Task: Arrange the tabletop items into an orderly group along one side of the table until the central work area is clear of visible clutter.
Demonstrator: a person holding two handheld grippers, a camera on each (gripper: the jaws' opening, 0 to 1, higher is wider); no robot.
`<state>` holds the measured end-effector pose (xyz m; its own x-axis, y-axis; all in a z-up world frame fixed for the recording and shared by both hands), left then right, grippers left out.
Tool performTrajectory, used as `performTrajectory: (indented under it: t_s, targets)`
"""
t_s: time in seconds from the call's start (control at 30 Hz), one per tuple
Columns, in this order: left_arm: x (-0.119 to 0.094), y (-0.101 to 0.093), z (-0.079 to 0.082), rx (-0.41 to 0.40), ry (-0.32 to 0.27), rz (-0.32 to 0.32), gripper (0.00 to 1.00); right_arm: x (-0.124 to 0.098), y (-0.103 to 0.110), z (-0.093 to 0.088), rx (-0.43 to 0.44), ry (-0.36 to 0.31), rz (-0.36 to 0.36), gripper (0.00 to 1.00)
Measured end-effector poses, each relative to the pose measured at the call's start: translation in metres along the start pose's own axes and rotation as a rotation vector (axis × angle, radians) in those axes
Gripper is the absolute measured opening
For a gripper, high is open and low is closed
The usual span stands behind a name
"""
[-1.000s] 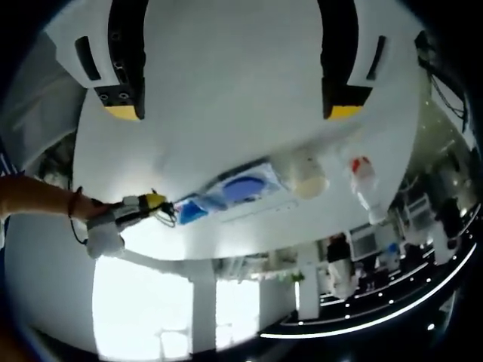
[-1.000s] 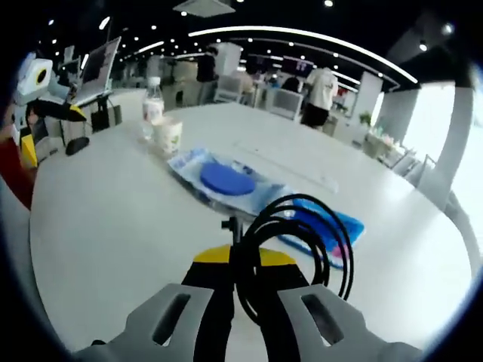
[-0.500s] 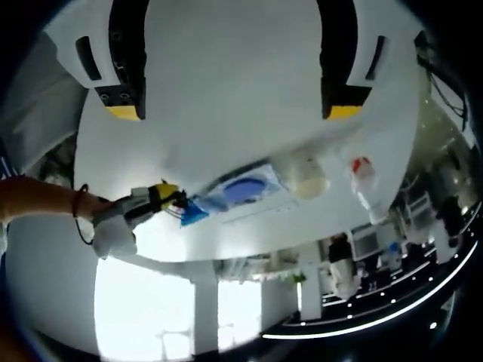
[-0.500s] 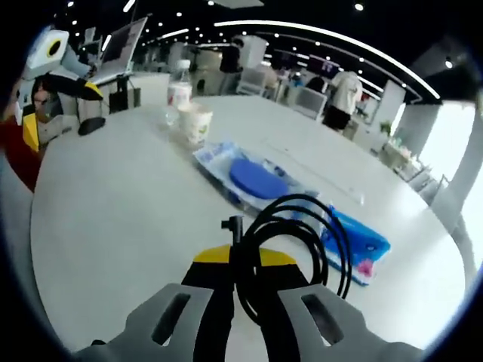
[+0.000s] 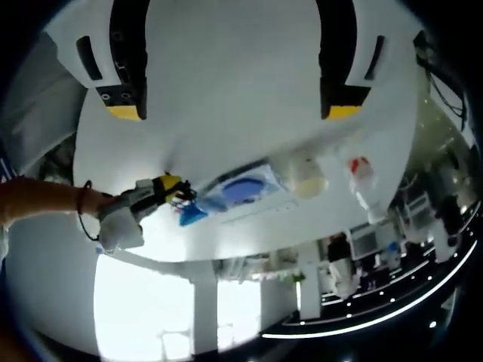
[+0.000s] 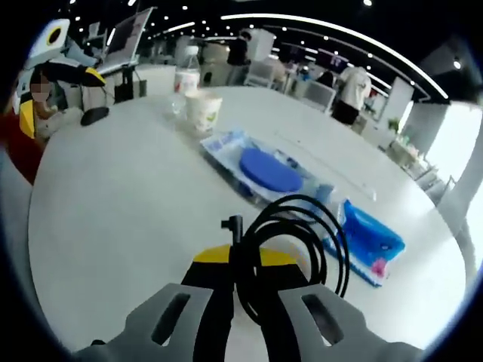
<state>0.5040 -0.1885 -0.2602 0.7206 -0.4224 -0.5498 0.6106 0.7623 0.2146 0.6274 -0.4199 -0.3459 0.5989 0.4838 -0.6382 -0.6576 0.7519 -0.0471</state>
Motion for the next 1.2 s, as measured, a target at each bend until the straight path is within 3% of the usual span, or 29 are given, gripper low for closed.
performTrajectory:
  t_s: [0.43,0.63,0.7,0.77,0.9,1.0,1.1,1.2]
  targets:
    - [-0.002,0.005,-0.004,-0.019,0.0,0.014,0.92,0.007,0.003,-0.011,0.05,0.008,0.03,0.11]
    - [-0.001,0.005,-0.006,-0.013,0.005,0.01,0.92,0.009,0.001,-0.015,0.142,0.004,0.053,0.12]
    - [-0.001,0.005,-0.005,-0.01,0.003,0.007,0.92,0.01,0.001,-0.013,0.24,-0.024,0.062,0.13]
    - [0.0,0.005,-0.004,-0.006,-0.002,0.006,0.92,0.008,-0.001,-0.014,0.307,-0.018,0.07,0.18]
    - [0.0,0.004,-0.004,-0.006,0.0,0.007,0.93,0.004,-0.007,-0.014,0.421,-0.036,0.064,0.4]
    - [0.0,0.004,-0.004,-0.018,0.004,0.004,0.95,0.001,-0.009,-0.015,0.427,-0.035,0.056,0.46]
    - [0.0,0.003,-0.004,-0.025,0.004,0.002,0.97,-0.003,-0.01,-0.016,0.447,-0.034,0.043,0.61]
    - [0.001,0.002,-0.002,-0.034,-0.001,-0.003,0.99,-0.009,-0.005,-0.009,0.477,-0.075,0.067,0.71]
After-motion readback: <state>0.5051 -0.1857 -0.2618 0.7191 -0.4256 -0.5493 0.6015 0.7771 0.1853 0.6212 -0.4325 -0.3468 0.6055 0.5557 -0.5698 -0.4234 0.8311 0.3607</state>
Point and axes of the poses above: the point that each gripper's makers call its tool centre point, and the gripper's own axes: x roughly forward along the fingers, y roughly to its left, z roughly out of its top, the point moved 4 cm from there along -x, roughly backward along the fingers, and after that the axes turned 15 degrees about x, right-handed, at the moved point
